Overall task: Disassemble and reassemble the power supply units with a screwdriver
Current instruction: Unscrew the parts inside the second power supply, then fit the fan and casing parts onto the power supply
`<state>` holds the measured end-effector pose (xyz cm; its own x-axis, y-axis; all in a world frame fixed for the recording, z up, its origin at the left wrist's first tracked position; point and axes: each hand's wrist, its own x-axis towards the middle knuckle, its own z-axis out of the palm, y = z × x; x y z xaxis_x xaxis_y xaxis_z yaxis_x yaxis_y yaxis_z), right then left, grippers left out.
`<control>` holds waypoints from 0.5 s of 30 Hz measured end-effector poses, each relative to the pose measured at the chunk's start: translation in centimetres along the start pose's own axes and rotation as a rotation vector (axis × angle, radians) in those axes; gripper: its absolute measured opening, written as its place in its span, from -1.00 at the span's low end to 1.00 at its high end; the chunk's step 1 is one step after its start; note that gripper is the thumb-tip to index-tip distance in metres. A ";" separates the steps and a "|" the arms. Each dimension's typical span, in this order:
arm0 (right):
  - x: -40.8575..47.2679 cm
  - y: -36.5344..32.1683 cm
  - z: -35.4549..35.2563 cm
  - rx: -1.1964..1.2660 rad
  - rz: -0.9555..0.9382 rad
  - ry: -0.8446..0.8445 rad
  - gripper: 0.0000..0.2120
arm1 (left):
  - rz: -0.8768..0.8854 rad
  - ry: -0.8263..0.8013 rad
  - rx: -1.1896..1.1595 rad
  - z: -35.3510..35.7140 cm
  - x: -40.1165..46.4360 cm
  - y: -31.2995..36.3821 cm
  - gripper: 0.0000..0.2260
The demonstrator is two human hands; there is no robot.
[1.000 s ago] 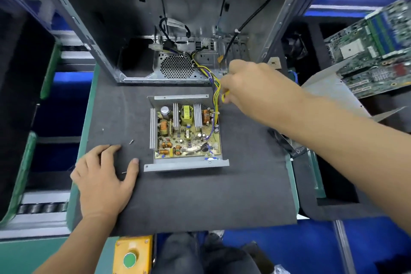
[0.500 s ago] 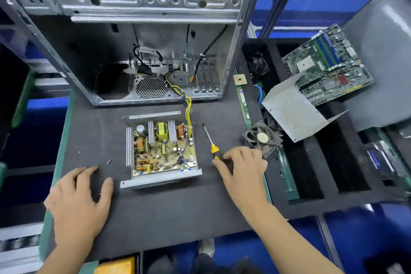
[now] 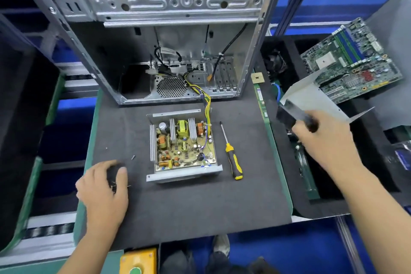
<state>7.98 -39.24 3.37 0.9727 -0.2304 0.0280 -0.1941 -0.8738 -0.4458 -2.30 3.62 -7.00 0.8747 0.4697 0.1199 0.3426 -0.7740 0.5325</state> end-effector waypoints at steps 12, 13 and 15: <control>-3.0 -12.4 1.3 1.121 0.163 -0.625 -0.68 | -0.036 -0.478 -0.961 -5.4 2.9 15.2 -0.66; -3.3 -13.1 1.6 1.117 0.139 -0.676 -0.67 | -0.055 -0.555 -0.984 -5.6 3.0 15.6 -0.64; -3.8 -14.6 2.2 1.077 0.122 -0.755 -0.69 | -0.048 -0.603 -0.976 -6.1 3.3 15.9 -0.69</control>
<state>7.42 -24.66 7.81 0.8557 0.3178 -0.4085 -0.4284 -0.0078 -0.9035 3.96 -4.55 6.96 0.9800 0.0063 -0.1990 0.1989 0.0221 0.9798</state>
